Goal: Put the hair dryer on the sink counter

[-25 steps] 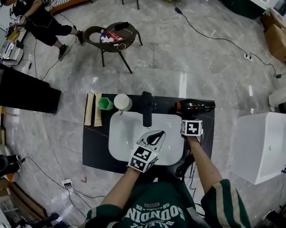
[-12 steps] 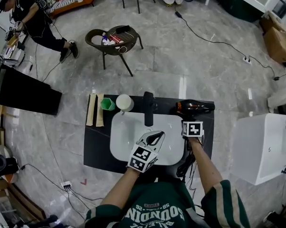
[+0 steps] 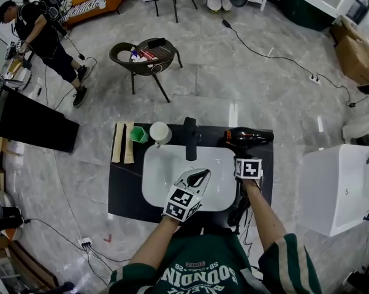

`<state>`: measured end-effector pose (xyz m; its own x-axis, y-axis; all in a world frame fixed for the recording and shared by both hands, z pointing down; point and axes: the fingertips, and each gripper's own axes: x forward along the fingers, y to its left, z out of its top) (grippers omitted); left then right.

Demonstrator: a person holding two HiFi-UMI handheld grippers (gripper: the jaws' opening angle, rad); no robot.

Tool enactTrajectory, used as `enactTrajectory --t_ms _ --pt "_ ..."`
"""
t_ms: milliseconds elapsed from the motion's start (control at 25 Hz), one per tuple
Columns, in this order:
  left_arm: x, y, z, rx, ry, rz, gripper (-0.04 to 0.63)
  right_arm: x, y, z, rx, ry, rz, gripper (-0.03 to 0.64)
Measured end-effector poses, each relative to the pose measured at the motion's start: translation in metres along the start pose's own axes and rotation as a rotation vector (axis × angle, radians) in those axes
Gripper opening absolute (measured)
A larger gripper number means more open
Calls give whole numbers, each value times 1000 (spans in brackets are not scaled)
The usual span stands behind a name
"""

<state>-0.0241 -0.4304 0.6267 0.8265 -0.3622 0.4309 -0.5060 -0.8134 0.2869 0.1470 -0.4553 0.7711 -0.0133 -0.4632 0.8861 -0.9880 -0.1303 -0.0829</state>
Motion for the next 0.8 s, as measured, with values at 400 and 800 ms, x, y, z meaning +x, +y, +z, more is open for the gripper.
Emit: enactTrajectory --t_ms 400,800 --pt "-12 -6 -4 19 -5 -1 12 -29 4 -2 8 -73 -9 230" --pt "-28 -11 -10 43 -10 -7 12 -65 24 -10 -6 -162 10 198"
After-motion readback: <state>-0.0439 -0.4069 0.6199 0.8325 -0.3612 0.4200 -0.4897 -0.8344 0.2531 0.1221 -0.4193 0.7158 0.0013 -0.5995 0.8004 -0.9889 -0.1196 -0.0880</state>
